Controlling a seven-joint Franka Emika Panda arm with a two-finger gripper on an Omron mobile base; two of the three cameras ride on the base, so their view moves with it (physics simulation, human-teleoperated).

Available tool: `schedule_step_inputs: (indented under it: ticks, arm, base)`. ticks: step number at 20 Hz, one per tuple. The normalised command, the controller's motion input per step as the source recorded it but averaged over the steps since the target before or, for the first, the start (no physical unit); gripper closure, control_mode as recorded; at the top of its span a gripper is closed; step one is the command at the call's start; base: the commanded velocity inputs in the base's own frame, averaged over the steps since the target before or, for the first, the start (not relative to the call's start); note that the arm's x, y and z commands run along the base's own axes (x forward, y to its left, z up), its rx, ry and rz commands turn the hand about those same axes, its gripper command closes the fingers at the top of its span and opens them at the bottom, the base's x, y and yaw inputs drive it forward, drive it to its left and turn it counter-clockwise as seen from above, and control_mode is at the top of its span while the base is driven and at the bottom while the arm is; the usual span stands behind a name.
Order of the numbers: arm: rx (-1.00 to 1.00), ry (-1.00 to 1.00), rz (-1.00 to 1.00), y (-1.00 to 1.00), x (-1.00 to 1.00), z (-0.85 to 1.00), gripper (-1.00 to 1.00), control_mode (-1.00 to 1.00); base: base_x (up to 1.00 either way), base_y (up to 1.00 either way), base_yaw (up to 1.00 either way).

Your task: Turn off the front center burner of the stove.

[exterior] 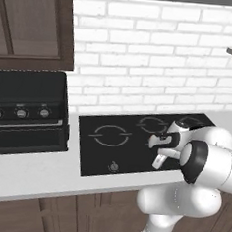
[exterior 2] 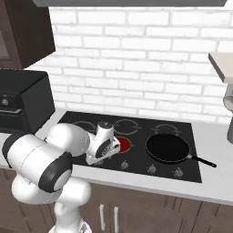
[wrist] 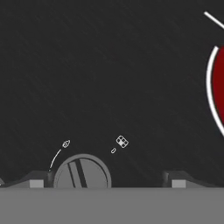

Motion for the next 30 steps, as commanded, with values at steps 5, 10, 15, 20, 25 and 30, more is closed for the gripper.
schedule_step_inputs:
  ticks: [5, 10, 15, 20, 25, 30]
  arm:
    - [0.0, 0.0, 0.0, 0.08, -0.18, -0.36, 1.0, -1.0]
    - [0.0, 0.0, 0.0, 0.18, -0.2, -0.31, 1.0, -1.0]
    - [0.0, 0.0, 0.0, 0.15, -0.21, -0.32, 1.0, -1.0]
    - [0.0, 0.0, 0.0, 0.14, -0.34, -0.35, 1.0, -1.0]
    - [0.0, 0.0, 0.0, 0.09, -0.56, -0.31, 1.0, -1.0]
    - [0.0, 0.03, 0.0, 0.0, -0.38, -0.16, 1.0, -1.0]
  base:
    - [0.0, 0.0, 0.0]
    - [0.0, 0.0, 0.0]
    - [0.0, 0.0, 0.0]
    - [0.0, 0.0, 0.0]
    - [0.0, 0.0, 0.0]
    - [0.0, 0.0, 0.0]
